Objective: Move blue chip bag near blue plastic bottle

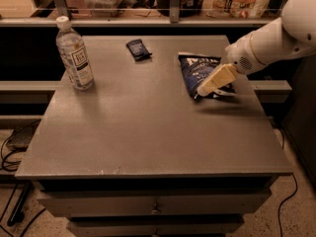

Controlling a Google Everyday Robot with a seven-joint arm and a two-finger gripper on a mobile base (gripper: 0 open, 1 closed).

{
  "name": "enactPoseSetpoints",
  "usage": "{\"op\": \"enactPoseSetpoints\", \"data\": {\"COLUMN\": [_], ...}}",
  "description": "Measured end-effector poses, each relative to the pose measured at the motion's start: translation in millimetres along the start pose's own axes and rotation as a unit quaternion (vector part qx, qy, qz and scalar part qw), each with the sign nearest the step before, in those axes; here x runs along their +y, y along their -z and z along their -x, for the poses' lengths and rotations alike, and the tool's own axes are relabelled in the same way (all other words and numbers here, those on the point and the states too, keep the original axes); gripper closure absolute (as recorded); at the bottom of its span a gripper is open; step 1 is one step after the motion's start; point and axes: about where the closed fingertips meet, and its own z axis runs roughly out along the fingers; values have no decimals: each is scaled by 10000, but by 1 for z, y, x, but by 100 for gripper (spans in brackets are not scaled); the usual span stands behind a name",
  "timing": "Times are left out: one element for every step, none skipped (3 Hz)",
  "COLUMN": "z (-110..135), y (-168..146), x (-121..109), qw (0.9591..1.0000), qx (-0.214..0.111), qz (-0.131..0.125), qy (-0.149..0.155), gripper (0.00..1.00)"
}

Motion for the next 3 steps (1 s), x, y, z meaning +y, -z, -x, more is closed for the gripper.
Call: {"op": "enactPoseSetpoints", "data": {"z": [-8,-15,-7], "y": [-20,-36,-37], "x": [-4,-4,-5], "qw": [9997,9989,9990], "qx": [130,205,167], "qz": [78,210,208], "qy": [-195,-377,-347], "gripper": [16,40,64]}}
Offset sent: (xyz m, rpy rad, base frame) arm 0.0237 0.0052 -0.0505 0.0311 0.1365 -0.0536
